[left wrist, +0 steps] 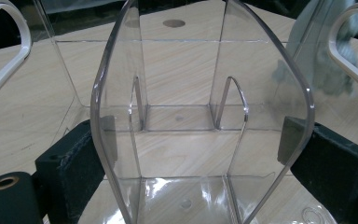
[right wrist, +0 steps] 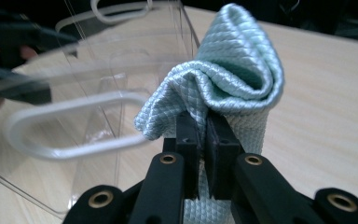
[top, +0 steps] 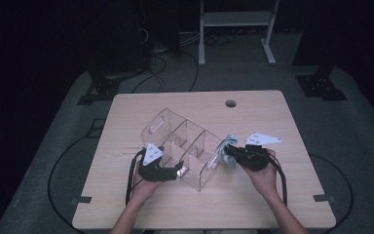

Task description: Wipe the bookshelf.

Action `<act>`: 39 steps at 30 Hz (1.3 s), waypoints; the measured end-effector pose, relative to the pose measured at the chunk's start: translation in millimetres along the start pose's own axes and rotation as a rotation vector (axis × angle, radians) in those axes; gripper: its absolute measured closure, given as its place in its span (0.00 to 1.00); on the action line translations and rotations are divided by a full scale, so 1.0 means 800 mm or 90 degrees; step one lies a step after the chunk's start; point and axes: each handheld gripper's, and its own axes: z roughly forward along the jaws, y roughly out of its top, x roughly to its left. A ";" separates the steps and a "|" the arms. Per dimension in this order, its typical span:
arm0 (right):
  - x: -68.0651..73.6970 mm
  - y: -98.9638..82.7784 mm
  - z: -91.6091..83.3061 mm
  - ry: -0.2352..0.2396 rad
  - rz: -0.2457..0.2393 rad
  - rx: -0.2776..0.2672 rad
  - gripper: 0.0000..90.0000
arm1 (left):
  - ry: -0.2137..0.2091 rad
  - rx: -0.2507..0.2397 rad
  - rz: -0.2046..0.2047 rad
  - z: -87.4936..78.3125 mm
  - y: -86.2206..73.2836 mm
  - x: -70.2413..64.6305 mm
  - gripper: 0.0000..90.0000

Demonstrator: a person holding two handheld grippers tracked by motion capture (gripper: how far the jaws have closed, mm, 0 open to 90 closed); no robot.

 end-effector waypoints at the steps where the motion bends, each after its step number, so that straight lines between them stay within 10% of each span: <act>1: -0.001 -0.006 0.004 0.000 0.004 0.012 0.94 | 0.000 -0.001 0.000 0.000 0.000 0.000 0.09; 11: -0.007 -0.064 0.051 0.013 0.027 0.108 0.94 | 0.000 -0.001 -0.004 0.000 -0.001 0.001 0.09; 21: -0.007 -0.062 0.049 0.015 0.027 0.108 0.94 | 0.000 -0.001 -0.006 0.001 0.000 0.000 0.08; 39: 0.006 0.004 -0.003 0.030 0.000 -0.018 0.94 | 0.001 -0.002 -0.008 0.003 -0.001 -0.001 0.08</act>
